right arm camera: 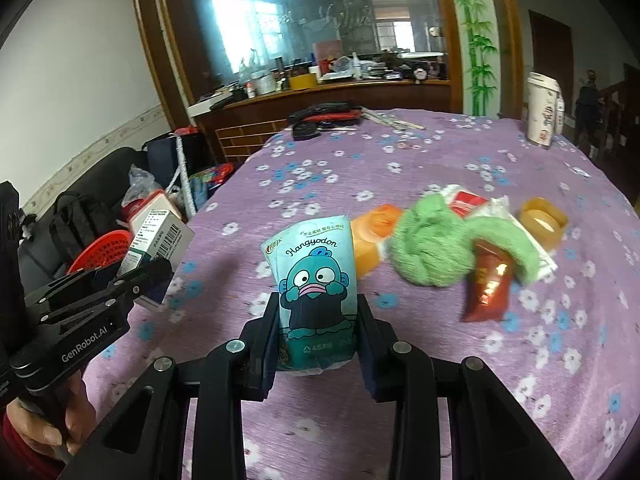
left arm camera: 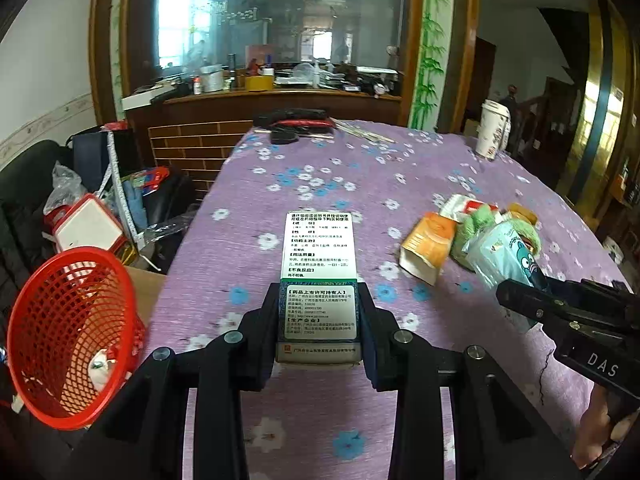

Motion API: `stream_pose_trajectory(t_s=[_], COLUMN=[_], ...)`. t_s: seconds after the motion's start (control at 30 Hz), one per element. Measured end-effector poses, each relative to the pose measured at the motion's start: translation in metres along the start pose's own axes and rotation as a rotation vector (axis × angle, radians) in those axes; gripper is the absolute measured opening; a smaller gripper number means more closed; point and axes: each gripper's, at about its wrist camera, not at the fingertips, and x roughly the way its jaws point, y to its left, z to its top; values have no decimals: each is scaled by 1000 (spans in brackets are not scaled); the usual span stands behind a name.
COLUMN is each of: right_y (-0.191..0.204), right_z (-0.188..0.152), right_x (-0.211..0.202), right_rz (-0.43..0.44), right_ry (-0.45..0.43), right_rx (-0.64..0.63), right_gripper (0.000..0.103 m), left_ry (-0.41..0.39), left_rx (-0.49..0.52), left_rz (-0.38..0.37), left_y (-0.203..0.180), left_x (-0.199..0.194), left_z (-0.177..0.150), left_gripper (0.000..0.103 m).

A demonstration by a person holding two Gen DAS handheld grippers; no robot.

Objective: Collect trash
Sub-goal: 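Carry the medicine box and blue bag over the red wastebasket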

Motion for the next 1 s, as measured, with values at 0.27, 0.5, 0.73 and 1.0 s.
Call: stream_pose_trajectory(t_s=[0.27,0.5,0.73,1.0], right_y=[42,88,132,176], right_z=[13,22,30,35], right_x=[16,31,41,53], right_rz=[64,143,219,267], right_ry=[27,65,88,110], right_rx=[-75,-146,-201,-266], right_gripper=[37,37,38,38], left_ry=[-25,-45,-67,-52], left_rx=[-75,-137,-209,-295], left_rz=[53,109,184,269], left_y=[43,83,133,189], left_x=[-17,-34,-56,-65], left_z=[2,1,-7,-25], left_gripper=[33,34,34,34])
